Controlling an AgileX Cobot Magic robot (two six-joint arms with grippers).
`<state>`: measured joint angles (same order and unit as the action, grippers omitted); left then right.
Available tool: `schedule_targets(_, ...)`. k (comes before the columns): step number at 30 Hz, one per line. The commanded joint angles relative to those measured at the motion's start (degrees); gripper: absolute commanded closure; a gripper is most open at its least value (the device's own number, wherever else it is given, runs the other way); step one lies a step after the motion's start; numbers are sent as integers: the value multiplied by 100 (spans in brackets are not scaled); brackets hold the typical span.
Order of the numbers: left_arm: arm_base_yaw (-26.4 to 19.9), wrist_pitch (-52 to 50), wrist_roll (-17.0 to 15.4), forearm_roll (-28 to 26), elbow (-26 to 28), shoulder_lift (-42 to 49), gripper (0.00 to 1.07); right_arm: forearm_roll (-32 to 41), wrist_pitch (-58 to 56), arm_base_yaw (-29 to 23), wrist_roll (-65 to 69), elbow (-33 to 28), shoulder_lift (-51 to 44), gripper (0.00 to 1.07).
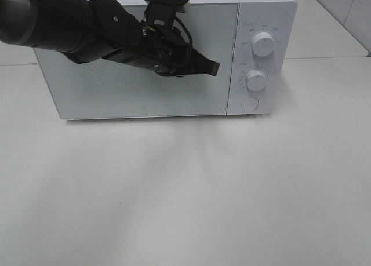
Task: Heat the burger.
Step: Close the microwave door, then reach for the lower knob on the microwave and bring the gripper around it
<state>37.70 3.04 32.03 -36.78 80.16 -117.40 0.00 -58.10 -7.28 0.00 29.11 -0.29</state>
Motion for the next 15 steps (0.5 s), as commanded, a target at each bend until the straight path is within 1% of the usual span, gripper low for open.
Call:
schedule_targets(1,-218,-785,350,327,653,-201,107,-46,74,-17,0,-11,-143,38)
schedule_targets(4,-218,-556,350,338,756,-235,107,-46,74,-17,0,-11,-143,38)
schedule_targets(8,-218,-304,384,350,756,-235,107,-46,74,-17,0,-11,-143,38)
schedule_targets(9,-218,57,384,458,756,-229,107,-46,74,-17,0,-11,-143,38)
schedule_targets(10,-218,57,384,458,756,-229,107,-46,74,-17,0,-11,-143,38)
schedule_targets(11,-218,327,384,561,756,-195,107,-46,74,-17,0,-11,-143,38)
schedule_targets(12,-218,1003,367,825,756,-109,107,-46,74,-17,0,-11,-143,38)
schedule_targets(13,-218,1003,367,825,756,-109,107,-46,74,-17,0,-11,-143,38)
schedule_targets(14,-218,1679,338,1066,756,57,107,-46,74,-17,0,-11,-143,38)
schedule_targets(15,-218,2051,304,1203,756,160,107,-46,74,-17,0,-11,-143,38)
